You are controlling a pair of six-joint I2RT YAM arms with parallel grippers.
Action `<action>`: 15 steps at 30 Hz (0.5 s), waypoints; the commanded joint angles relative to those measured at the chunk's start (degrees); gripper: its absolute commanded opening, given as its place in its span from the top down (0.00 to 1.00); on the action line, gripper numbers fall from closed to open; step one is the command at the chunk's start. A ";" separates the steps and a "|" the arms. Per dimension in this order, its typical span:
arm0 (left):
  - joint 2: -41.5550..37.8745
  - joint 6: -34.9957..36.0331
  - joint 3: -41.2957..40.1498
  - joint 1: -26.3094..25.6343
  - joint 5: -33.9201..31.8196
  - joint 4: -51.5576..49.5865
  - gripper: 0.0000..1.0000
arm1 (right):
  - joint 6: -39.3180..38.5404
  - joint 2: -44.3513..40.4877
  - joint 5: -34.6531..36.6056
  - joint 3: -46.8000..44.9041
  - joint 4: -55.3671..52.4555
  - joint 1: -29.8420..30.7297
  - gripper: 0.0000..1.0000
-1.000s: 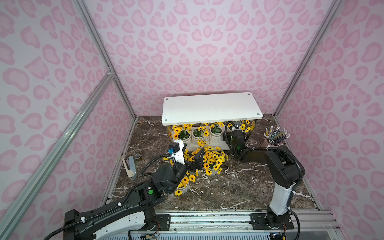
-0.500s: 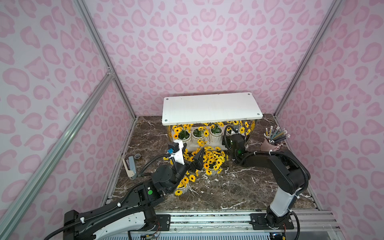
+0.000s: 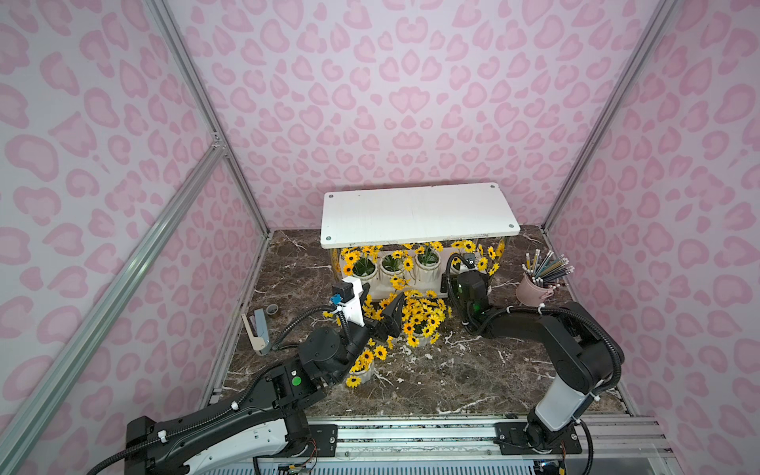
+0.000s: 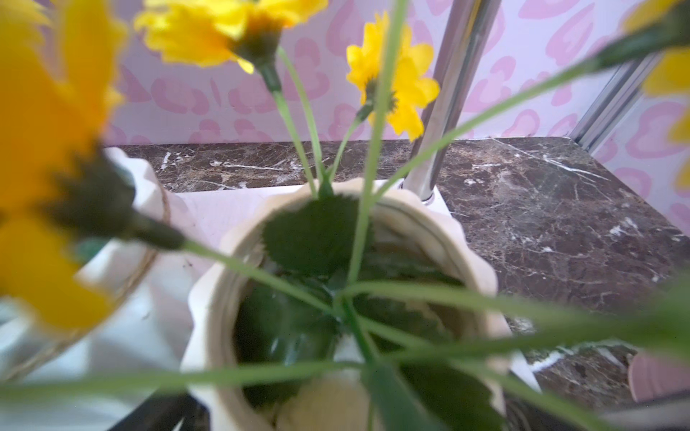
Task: Take the sunflower pots off the shelves
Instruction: Pick up the sunflower pot from the shelf.
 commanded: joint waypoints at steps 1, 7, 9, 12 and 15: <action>0.07 -0.33 -0.06 0.04 0.34 2.50 0.04 | -1.42 -0.80 0.06 -0.82 2.73 0.16 0.01; 0.01 -0.29 -0.08 0.08 0.40 2.50 0.04 | -2.09 -0.69 0.58 -2.03 6.30 -0.38 0.01; -0.09 -0.21 -0.05 0.04 0.15 2.50 0.04 | -2.02 -0.70 -0.40 -2.23 7.41 -0.71 0.01; -0.18 0.02 -0.03 0.04 -0.02 2.41 0.04 | -2.70 -0.51 -1.04 -1.41 7.72 -0.83 0.01; -0.11 0.18 0.05 -0.01 -0.03 2.41 0.04 | -3.05 0.01 -1.40 -0.73 8.25 -0.94 0.01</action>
